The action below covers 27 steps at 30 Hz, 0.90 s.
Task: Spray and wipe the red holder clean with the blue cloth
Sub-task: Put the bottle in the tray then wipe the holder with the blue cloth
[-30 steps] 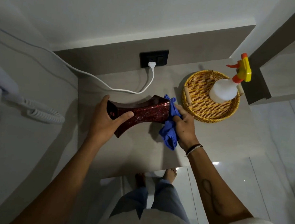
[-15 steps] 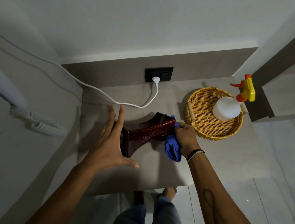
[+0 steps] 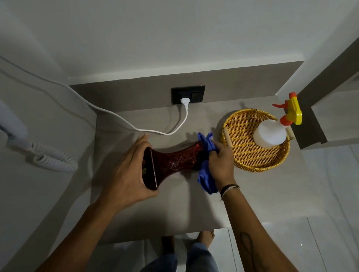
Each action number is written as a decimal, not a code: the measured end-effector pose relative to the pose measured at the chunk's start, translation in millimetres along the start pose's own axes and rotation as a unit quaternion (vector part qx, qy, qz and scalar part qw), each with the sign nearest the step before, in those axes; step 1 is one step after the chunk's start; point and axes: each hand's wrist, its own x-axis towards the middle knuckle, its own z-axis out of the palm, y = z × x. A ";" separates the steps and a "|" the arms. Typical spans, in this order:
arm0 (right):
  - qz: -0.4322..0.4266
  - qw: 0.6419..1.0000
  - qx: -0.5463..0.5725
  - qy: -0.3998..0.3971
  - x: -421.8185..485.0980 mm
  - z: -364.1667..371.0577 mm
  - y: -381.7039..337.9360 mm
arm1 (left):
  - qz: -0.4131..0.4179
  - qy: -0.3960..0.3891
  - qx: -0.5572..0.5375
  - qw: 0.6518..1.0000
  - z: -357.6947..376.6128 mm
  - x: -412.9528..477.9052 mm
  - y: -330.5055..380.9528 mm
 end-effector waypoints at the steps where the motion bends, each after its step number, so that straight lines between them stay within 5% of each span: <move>1: -0.062 0.997 -0.029 0.045 -11.4 -0.4 -0.2 | -0.023 -0.005 -0.007 1.000 0.3 0.1 -1.7; 4: -0.252 0.965 -0.045 0.065 -49.3 0.9 2.5 | -0.049 -0.005 -0.015 0.999 -1.1 0.7 -5.4; 9: -0.462 0.877 -0.094 -0.098 -95.4 29.7 5.1 | -0.105 -0.020 0.028 0.994 30.3 8.4 31.5; 12: -0.474 0.856 -0.171 -0.114 -87.3 34.3 21.7 | -0.095 -0.015 -0.054 0.994 20.3 2.4 18.7; 19: -0.300 0.903 -0.296 -0.088 -43.7 5.9 35.8 | -0.083 0.012 -0.049 0.995 8.0 -0.7 9.0; 24: -0.399 0.900 -0.115 -0.129 -104.3 45.4 12.2 | -0.097 -0.009 -0.067 0.993 1.5 3.7 8.1; 27: -0.444 0.873 -0.143 -0.144 -98.2 41.6 19.0 | -0.099 -0.006 -0.066 0.993 1.3 3.7 0.8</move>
